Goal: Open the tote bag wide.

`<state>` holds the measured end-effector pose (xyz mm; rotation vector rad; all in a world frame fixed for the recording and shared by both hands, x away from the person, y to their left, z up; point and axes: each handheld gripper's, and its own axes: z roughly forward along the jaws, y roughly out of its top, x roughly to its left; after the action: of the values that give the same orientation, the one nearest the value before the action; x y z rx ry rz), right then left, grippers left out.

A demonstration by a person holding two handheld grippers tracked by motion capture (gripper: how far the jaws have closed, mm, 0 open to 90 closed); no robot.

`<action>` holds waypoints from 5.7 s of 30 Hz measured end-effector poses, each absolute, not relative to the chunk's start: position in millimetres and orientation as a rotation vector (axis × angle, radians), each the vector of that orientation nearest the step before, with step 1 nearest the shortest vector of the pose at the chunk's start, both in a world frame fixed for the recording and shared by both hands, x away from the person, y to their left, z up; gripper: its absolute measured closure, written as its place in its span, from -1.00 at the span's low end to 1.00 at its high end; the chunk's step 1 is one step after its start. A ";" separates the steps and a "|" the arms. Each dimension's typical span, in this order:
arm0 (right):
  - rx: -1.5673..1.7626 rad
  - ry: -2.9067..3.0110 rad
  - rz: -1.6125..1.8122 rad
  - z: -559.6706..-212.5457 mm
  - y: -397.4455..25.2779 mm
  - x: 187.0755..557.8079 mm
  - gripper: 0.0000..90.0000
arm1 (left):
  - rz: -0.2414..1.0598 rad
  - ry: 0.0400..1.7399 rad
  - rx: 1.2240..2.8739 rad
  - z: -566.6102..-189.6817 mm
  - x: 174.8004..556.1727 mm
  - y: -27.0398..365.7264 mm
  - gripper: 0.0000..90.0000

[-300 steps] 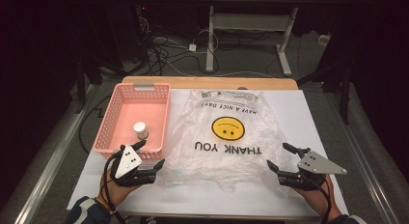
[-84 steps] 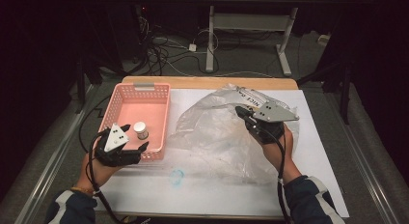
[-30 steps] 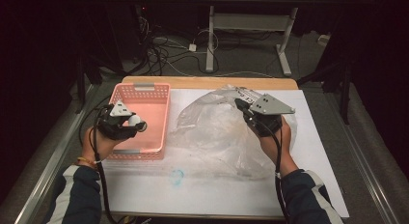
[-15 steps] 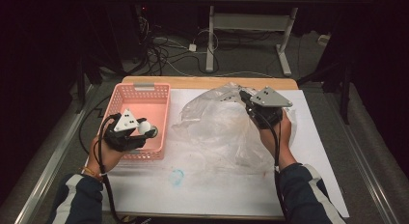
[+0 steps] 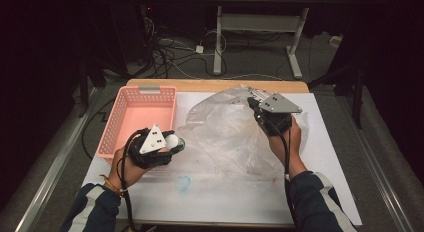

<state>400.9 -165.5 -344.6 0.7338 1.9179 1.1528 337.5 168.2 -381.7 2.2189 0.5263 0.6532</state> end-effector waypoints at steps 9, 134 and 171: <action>0.730 1.961 1.191 -350.9 -159.7 398.1 1.00 | 0.600 0.419 2.251 -389.1 344.7 118.2 0.07; 0.556 2.302 1.268 -389.7 -228.6 277.6 -0.39 | 0.590 0.701 2.202 -415.1 365.4 145.9 0.91; 0.514 2.293 1.232 -412.0 -244.3 269.1 0.96 | 0.630 0.692 2.173 -404.3 359.7 161.1 0.91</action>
<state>269.1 -244.3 -412.0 0.5136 2.2934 1.2317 359.7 161.1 -404.3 2.1725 0.6922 0.6301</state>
